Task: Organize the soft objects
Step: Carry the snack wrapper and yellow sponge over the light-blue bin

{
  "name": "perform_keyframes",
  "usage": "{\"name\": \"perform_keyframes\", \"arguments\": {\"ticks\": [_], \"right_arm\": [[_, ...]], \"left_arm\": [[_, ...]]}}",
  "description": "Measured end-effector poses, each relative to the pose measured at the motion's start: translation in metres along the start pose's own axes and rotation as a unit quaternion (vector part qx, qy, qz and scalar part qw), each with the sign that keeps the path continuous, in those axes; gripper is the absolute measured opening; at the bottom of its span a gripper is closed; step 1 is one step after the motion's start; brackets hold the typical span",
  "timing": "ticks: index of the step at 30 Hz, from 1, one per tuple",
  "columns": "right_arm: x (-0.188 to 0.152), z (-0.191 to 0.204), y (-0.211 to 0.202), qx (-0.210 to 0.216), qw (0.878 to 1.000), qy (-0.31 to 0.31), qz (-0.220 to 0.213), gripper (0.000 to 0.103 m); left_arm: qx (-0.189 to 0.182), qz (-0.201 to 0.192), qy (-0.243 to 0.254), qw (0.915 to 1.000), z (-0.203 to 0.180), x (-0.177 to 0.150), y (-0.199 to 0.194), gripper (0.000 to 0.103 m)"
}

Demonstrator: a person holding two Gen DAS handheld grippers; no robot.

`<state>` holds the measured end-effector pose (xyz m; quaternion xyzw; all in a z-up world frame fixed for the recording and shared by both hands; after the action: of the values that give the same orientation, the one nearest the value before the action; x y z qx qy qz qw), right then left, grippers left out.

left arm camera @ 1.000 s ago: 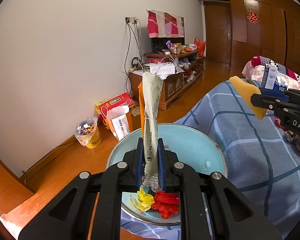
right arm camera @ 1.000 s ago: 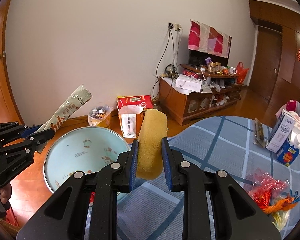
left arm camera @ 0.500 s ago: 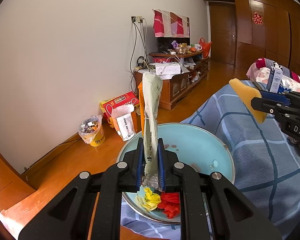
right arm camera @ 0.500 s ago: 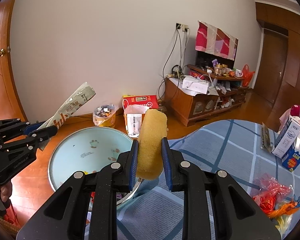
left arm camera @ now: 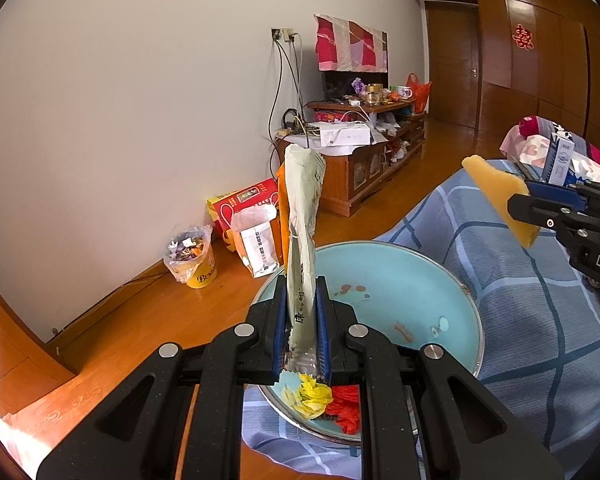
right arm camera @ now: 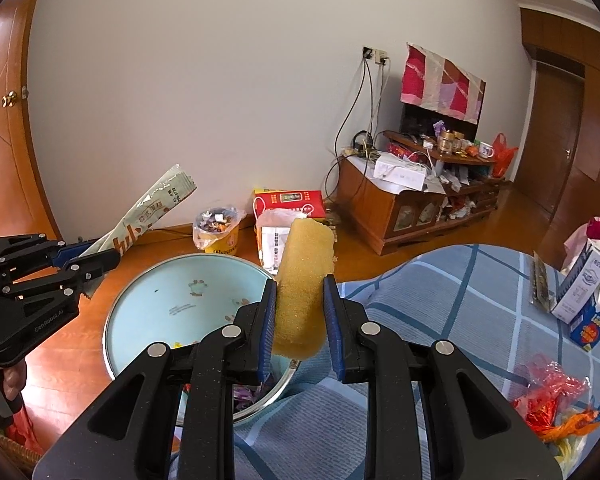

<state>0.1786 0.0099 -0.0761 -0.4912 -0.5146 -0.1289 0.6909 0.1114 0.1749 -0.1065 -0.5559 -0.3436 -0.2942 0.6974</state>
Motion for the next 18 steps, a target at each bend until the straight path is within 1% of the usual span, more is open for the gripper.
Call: {"name": "perform_keyframes", "arguments": {"ticks": [18], "right_arm": [[0.0010,0.0085,0.0053,0.013,1.000,-0.012,0.000,0.024]], "left_arm": [[0.007,0.005,-0.010,0.9999,0.0067,-0.0034,0.0006,0.013]]}}
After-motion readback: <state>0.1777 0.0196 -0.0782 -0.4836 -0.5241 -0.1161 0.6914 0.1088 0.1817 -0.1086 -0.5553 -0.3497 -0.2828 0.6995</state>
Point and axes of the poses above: each gripper's, at about its wrist camera, not at the fingertips, and y roughly the way its jaws point, z to its left, x to its top, the point moved 4 cm from there along y, roughly the way its jaws point, and after that the axes turned 3 degrees about y, right-handed, at the moved point
